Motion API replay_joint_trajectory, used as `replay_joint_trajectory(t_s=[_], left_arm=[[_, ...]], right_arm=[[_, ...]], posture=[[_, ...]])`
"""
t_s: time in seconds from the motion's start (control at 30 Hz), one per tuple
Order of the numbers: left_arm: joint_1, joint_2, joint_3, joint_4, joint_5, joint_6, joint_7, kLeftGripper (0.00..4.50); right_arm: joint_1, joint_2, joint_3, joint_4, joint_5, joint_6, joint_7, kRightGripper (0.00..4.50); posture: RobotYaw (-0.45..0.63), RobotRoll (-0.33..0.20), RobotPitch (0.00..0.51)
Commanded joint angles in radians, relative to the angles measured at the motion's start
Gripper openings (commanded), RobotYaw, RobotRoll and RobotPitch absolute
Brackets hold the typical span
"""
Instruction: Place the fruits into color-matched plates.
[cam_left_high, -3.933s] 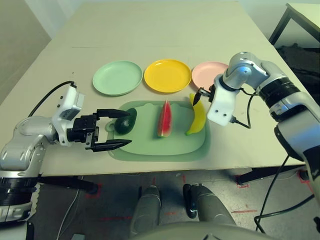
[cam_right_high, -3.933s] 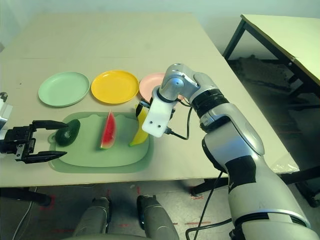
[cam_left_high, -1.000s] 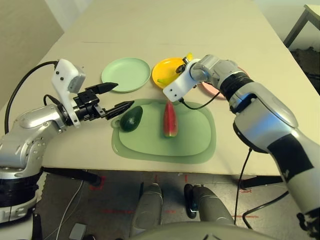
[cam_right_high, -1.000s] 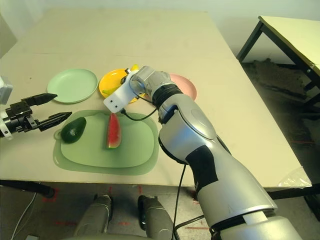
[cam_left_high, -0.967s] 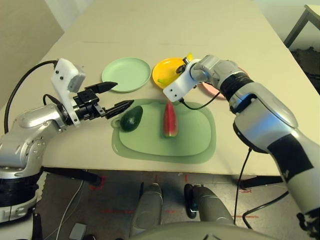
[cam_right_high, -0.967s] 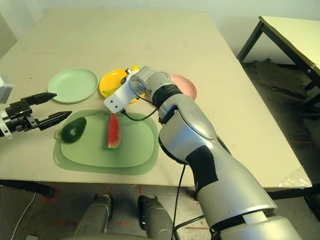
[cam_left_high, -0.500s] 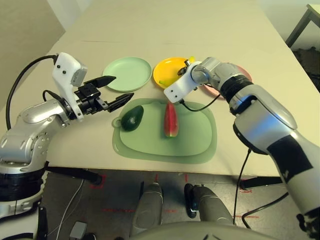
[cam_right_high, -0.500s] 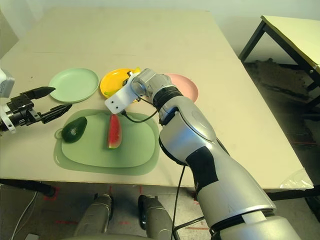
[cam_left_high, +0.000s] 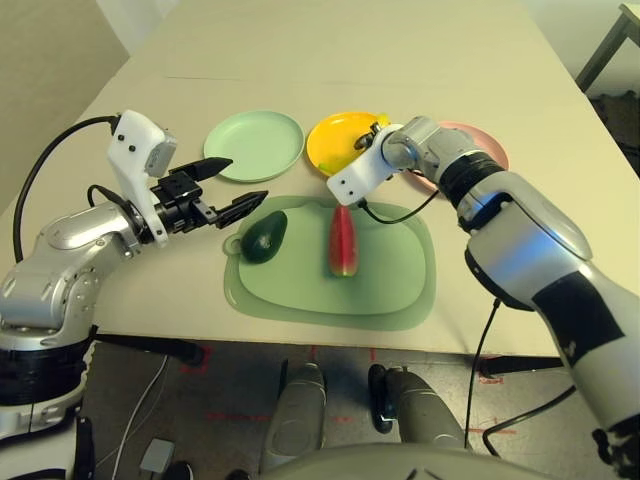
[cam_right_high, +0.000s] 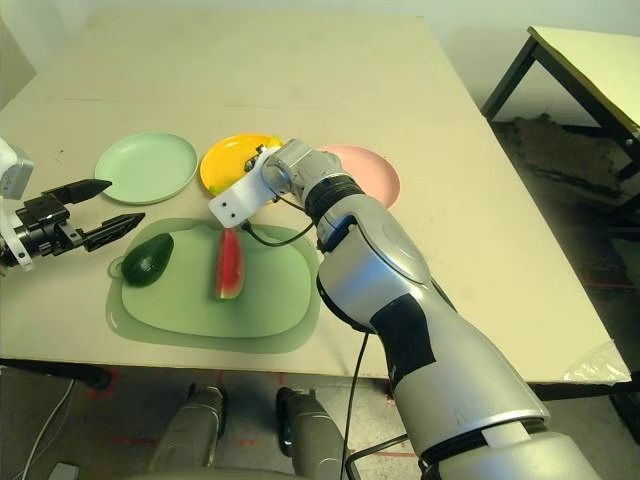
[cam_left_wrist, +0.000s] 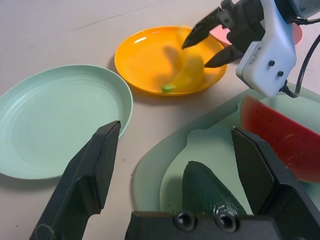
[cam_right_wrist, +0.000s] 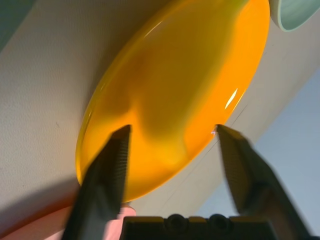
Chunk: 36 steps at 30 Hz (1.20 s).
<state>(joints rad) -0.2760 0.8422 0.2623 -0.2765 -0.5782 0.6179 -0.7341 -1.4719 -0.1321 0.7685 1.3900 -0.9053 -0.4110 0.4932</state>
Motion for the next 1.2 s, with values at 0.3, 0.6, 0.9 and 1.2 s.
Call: replay_joint_trajectory(t_s=[0.3,0.6,0.9,1.2], left_arm=[[-0.023,0.011,-0.016,0.027,0.015,-0.010,-0.039,4.50],[-0.031,0.026,0.020,0.115,-0.038,-0.109,-0.253,4.50],[0.026,0.091,0.055,0.158,-0.116,-0.176,-0.555,4.50],[0.063,0.147,0.040,0.186,-0.112,-0.205,-0.710,4.50]], right_arm=[[-0.027,-0.035,0.006,0.004,-0.013,-0.030,-0.010,4.45],[-0.096,-0.150,0.050,-0.034,-0.044,-0.292,0.119,4.45],[-0.103,-0.227,0.029,-0.184,0.067,-0.739,0.412,4.45],[-0.105,-0.195,-0.012,-0.410,0.342,-0.758,0.683,4.45]], posture=[[0.14,0.000,0.196],[0.08,0.000,0.174],[0.06,0.000,0.163],[0.06,0.000,0.160]])
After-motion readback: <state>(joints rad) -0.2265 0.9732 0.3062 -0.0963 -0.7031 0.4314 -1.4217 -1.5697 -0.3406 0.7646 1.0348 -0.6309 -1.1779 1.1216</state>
